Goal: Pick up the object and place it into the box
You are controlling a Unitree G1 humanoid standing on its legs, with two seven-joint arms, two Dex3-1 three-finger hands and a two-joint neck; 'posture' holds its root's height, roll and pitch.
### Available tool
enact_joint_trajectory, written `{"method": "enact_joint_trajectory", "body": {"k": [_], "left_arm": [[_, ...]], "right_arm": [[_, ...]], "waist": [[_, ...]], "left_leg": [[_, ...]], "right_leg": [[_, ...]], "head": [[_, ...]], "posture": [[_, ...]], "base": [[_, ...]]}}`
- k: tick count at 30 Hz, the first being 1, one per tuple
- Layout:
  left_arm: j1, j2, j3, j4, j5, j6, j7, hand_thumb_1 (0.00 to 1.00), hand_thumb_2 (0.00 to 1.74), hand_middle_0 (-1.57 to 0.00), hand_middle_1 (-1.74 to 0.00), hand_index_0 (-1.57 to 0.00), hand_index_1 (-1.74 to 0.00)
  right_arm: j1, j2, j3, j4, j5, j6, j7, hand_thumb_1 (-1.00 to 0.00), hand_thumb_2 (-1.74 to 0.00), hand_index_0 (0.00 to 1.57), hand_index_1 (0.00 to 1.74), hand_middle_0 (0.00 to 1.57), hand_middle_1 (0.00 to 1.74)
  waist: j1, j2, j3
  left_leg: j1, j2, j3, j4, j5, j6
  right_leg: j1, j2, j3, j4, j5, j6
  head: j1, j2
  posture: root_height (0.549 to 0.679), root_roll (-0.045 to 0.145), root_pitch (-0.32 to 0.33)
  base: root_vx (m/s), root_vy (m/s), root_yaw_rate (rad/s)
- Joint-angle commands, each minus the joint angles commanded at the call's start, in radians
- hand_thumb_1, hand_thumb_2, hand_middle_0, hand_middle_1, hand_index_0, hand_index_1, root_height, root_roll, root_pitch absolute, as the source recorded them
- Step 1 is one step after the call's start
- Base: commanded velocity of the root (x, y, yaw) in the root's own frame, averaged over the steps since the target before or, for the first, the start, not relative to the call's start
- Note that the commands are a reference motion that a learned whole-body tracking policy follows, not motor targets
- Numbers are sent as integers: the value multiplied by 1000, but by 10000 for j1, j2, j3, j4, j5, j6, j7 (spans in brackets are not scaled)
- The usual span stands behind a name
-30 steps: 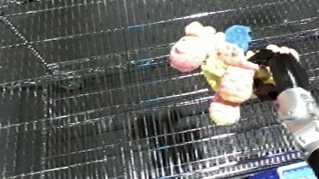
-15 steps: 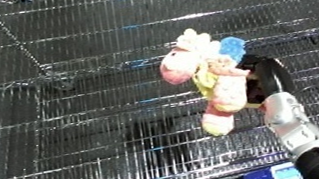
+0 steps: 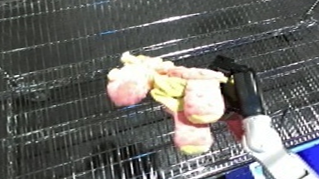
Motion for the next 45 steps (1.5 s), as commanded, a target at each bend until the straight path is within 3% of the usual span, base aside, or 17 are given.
{"method": "enact_joint_trajectory", "body": {"k": [10,18,24,34,45], "left_arm": [[-84,-280,-124,99,154,312,43,1000,1740,-1570,-1740,-1570,-1740],[85,-415,32,47,238,543,-24,1000,1740,-1570,-1740,-1570,-1740],[126,-453,130,87,231,588,-59,1000,1740,-1570,-1740,-1570,-1740],[-19,-675,-45,285,24,482,-98,1000,1740,-1570,-1740,-1570,-1740],[-137,-884,-136,417,-137,189,-87,1000,1740,-1570,-1740,-1570,-1740]], "right_arm": [[2539,1195,-2306,-2902,197,-745,-310,-1000,-1740,1570,1740,1570,1740],[4168,1985,-3863,-4038,332,-1217,-472,-1000,-1740,1570,1740,1570,1740],[4994,2075,-4971,-4245,437,-1518,-723,-1000,-1740,1570,1740,1570,1740],[5970,2385,-6203,-3995,778,-1939,-943,-1000,-1740,1570,1740,1570,1740],[5626,2901,-6967,-2793,3398,-3435,-1024,-1000,-1740,1570,1740,1570,1740]], "waist": [[-588,-244,0],[-1174,-466,0],[-1677,-542,0],[-2491,-250,0],[-2977,225,0]], "left_leg": [[589,79,17,245,-161,100],[1128,168,162,483,-401,162],[1470,222,357,604,-550,181],[1801,160,771,389,-573,175],[2016,11,1112,192,-568,150]], "right_leg": [[826,-111,7,-51,-21,-2],[1355,-20,96,-114,-37,-31],[1610,62,237,-191,6,-41],[1646,95,493,-400,111,-69],[1645,118,740,-629,141,-83]], "head": [[888,-314],[1256,-519],[1658,-910],[1990,-1065],[2292,-844]], "posture": [[636,84,-8],[636,80,-59],[636,80,-83],[638,88,-80],[641,98,-67]], "base": [[-34,23,2],[-5,35,-84],[8,55,-131],[0,61,-114],[5,45,-118]]}}
